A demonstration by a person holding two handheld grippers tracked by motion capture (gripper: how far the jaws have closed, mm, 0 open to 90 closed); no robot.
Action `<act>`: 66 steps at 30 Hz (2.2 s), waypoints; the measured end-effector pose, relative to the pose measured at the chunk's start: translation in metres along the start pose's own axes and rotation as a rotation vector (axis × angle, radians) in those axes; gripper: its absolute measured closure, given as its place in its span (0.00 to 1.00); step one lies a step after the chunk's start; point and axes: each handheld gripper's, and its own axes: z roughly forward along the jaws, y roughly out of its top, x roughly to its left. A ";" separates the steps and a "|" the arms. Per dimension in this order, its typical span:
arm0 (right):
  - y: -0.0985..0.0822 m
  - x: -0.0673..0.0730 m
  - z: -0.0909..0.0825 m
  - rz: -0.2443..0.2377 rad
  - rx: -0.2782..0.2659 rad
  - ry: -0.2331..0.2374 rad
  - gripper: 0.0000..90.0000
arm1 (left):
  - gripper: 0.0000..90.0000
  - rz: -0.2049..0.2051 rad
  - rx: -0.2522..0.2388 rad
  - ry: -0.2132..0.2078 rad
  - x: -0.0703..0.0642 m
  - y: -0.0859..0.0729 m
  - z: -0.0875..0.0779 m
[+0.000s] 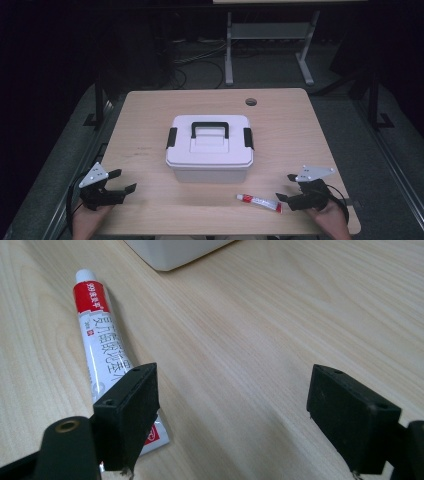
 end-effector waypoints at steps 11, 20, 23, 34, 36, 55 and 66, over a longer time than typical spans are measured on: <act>-0.004 -0.001 -0.005 0.001 -0.005 0.006 0.23 | 0.21 0.026 0.022 -0.038 -0.005 0.005 0.006; 0.000 0.002 -0.007 -0.013 -0.013 0.002 0.23 | 0.20 0.110 0.103 -0.127 -0.005 0.019 0.002; 0.000 0.000 -0.007 -0.012 -0.016 0.005 0.23 | 0.20 0.132 0.133 -0.138 -0.002 0.022 0.000; 0.003 0.000 -0.006 -0.016 -0.016 0.017 0.23 | 0.19 0.197 0.197 -0.183 0.020 0.045 -0.020; 0.004 0.001 -0.004 -0.023 -0.012 0.020 0.23 | 0.19 0.218 0.221 -0.198 0.024 0.052 -0.023; 0.005 0.003 -0.005 -0.036 -0.004 0.017 0.23 | 0.20 0.350 0.323 -0.279 0.024 0.120 -0.010; 0.004 0.003 -0.006 -0.035 -0.003 0.026 0.23 | 0.21 0.394 0.339 -0.332 0.018 0.159 0.003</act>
